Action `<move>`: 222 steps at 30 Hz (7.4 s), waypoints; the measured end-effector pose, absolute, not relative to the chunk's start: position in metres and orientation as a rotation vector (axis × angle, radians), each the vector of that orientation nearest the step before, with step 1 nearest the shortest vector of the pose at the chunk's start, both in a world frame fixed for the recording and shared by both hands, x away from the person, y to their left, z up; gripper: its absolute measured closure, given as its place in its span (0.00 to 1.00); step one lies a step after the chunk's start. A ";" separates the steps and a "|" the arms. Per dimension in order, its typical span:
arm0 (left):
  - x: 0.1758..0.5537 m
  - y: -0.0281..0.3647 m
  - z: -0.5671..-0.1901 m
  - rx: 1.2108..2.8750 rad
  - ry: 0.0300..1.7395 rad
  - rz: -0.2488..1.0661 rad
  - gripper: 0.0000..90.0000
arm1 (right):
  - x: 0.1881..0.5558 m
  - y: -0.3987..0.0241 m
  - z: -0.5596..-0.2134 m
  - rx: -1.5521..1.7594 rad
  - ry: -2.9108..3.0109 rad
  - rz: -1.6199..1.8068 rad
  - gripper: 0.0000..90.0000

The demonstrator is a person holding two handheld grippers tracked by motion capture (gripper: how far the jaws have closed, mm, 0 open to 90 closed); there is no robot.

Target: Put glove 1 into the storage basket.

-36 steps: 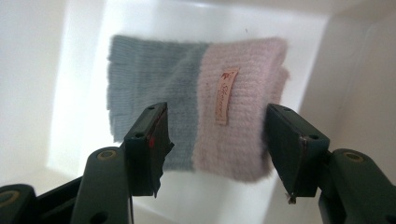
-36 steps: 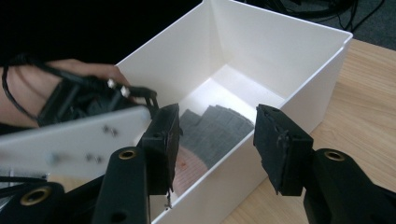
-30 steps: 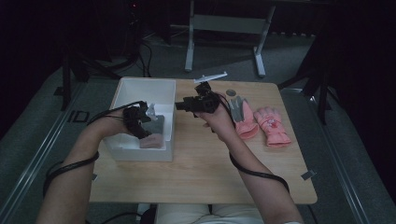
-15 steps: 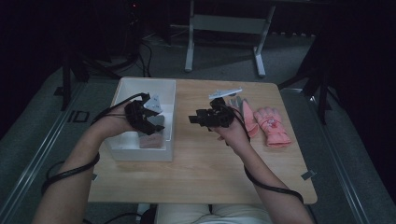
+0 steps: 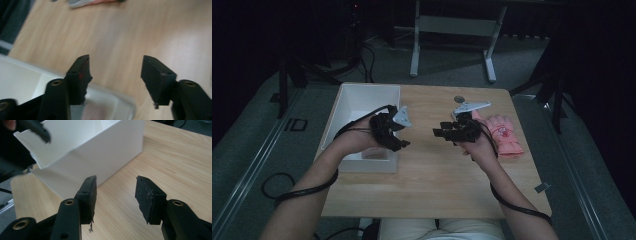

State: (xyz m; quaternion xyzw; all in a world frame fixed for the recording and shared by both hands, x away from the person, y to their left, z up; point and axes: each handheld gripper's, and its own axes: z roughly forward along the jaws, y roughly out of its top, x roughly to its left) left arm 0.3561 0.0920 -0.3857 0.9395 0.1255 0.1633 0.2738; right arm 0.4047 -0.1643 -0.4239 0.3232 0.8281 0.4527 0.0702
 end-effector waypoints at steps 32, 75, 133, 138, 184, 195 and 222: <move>0.298 0.025 -0.529 2.522 0.481 0.272 0.02 | 0.453 -0.277 -0.456 1.078 2.299 1.107 0.77; 0.282 0.045 -0.563 2.419 0.351 0.320 0.01 | 0.513 -0.219 -0.492 1.372 2.294 0.721 0.97; 0.276 0.046 -0.563 2.405 0.274 0.311 0.01 | 0.418 -0.294 -0.455 1.366 2.102 0.904 0.70; 0.277 0.045 -0.564 2.420 0.273 0.316 0.01 | 0.431 -0.328 -0.456 1.373 2.079 0.870 0.69; 0.275 0.043 -0.564 2.414 0.284 0.332 0.01 | 0.418 -0.339 -0.443 1.605 1.905 0.814 0.95; 0.274 0.044 -0.561 2.407 0.278 0.348 0.01 | 0.385 -0.315 -0.457 1.651 1.894 0.822 0.95; 0.275 0.045 -0.562 2.418 0.280 0.344 0.01 | 0.395 -0.322 -0.502 1.683 1.962 0.824 0.72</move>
